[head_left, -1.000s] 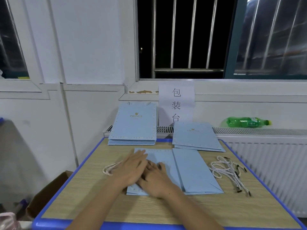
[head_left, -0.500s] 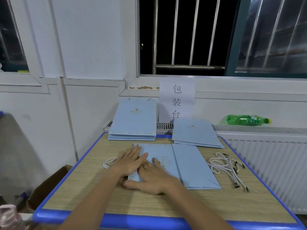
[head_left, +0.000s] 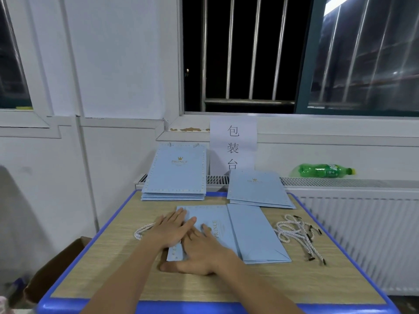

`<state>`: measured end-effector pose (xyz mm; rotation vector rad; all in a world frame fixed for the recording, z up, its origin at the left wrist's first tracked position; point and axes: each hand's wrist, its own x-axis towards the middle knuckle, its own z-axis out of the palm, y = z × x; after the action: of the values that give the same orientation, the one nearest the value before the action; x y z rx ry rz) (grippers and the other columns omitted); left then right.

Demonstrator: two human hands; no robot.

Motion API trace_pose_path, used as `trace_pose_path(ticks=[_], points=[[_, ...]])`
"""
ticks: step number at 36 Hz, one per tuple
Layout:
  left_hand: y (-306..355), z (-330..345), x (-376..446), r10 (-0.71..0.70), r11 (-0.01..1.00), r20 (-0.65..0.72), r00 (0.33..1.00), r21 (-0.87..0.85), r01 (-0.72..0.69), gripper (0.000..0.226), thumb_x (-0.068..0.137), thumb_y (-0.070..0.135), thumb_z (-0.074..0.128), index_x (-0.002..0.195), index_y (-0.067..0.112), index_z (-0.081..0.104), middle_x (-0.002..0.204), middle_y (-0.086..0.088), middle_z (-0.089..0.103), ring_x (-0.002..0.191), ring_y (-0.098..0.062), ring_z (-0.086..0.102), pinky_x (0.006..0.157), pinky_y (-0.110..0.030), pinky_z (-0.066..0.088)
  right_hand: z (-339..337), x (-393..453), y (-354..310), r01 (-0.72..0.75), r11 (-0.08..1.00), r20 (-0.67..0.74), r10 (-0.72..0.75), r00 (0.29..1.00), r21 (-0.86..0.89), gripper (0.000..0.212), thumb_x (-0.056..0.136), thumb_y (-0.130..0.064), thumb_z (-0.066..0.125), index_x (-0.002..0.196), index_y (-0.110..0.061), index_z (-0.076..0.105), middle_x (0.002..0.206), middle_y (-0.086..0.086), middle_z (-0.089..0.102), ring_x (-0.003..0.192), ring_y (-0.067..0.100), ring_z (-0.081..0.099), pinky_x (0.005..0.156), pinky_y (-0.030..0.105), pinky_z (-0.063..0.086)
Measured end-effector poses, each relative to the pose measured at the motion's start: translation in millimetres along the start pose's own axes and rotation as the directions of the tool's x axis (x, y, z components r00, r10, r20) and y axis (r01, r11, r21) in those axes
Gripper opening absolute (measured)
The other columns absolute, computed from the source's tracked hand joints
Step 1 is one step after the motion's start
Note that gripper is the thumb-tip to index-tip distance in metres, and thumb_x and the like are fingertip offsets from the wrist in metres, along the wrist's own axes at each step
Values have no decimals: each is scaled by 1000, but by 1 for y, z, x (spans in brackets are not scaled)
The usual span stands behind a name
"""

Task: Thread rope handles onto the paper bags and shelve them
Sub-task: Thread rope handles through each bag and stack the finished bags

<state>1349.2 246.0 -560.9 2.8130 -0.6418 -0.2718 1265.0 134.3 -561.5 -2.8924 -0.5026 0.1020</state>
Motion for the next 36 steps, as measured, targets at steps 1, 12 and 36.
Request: trace_pose_path(ticks=[1,12,36], points=[[1,0,-1,7,1000,-6,1000,6,-7,63,100,51,12,152,19,-5,159,5,-9,146,-10,-9,116,-38,-8,1,0,0,6,1000,-16,-5,1000,12,99,82,-76,40,152,-23,-6,160,-1,-7,145,11,-16,116,48,-13],[-1,-2,-18,89,962,-8,996,261,-84,59,102,39,22,151,21,-6,157,-9,-20,145,-25,-16,116,-44,-3,-7,-7,30,6,993,-53,0,999,114,65,94,-62,27,150,-28,23,159,-7,12,145,6,7,119,37,-1],[9,9,-61,305,912,63,950,269,-310,118,55,95,16,151,31,-6,158,6,-15,144,-9,-18,117,-34,-13,-21,-39,90,-315,949,40,314,948,13,115,45,-93,-4,149,-44,-4,158,1,-19,143,19,-23,113,56,-15]])
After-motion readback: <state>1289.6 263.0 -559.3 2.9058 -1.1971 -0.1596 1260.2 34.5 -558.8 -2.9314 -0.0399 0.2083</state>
